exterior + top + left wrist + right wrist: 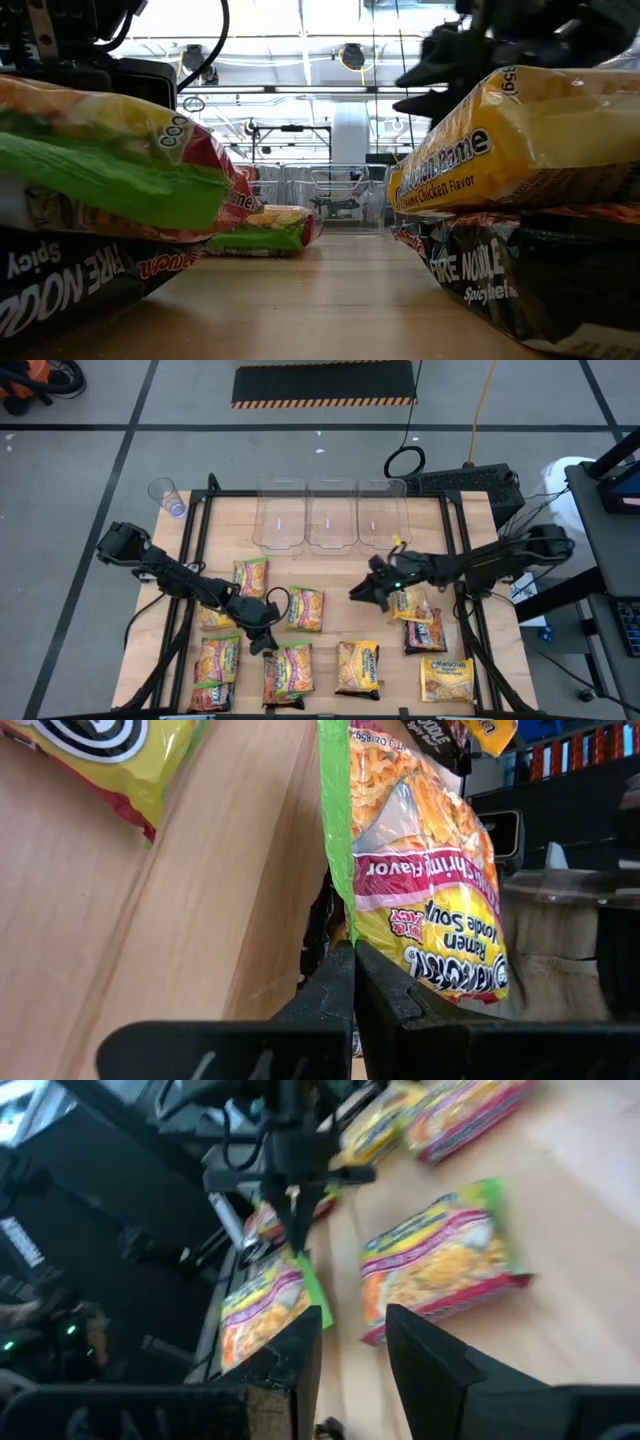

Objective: Sort Maruchan noodles
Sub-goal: Put the green noodle pack into the center transparent bin

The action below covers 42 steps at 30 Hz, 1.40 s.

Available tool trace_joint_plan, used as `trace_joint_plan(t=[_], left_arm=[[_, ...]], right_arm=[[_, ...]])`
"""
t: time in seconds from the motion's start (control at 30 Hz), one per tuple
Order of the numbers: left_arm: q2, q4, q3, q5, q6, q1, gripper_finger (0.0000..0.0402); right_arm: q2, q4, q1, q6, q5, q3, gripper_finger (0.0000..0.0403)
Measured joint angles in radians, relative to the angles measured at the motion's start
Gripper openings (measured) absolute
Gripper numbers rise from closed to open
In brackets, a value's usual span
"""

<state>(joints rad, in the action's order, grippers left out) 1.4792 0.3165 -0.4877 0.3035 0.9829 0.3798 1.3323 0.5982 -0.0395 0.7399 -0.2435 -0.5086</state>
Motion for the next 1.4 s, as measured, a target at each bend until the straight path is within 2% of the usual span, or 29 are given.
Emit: trace_joint_plan(t=[0.37,0.6,0.7,0.87,1.1,1.4], left_arm=[[0.0,-0.002,0.0,0.0,-0.059,0.0,0.0001],[0.0,-0.002,0.0,-0.024,-0.057,0.0,0.0001],[0.0,0.001,0.0,-0.065,-0.054,0.0,0.0001],[0.0,0.001,0.0,-0.077,-0.067,0.0,0.0001],[0.0,0.003,0.0,-0.07,-0.099,0.002,0.0001],[0.0,0.003,0.0,-0.069,-0.125,0.008,0.0001]], right_arm=[[0.224,0.032,0.0,0.116,-0.261,-0.138,0.0109],[0.306,0.128,0.0,0.18,-0.309,-0.16,0.0109],[0.333,0.154,-0.003,0.2,-0.312,-0.16,0.0109],[0.356,0.159,-0.007,0.245,-0.304,-0.163,0.0109],[0.356,0.162,-0.044,0.251,-0.178,-0.217,0.0109],[0.355,0.119,-0.054,0.243,-0.153,-0.244,0.0109]])
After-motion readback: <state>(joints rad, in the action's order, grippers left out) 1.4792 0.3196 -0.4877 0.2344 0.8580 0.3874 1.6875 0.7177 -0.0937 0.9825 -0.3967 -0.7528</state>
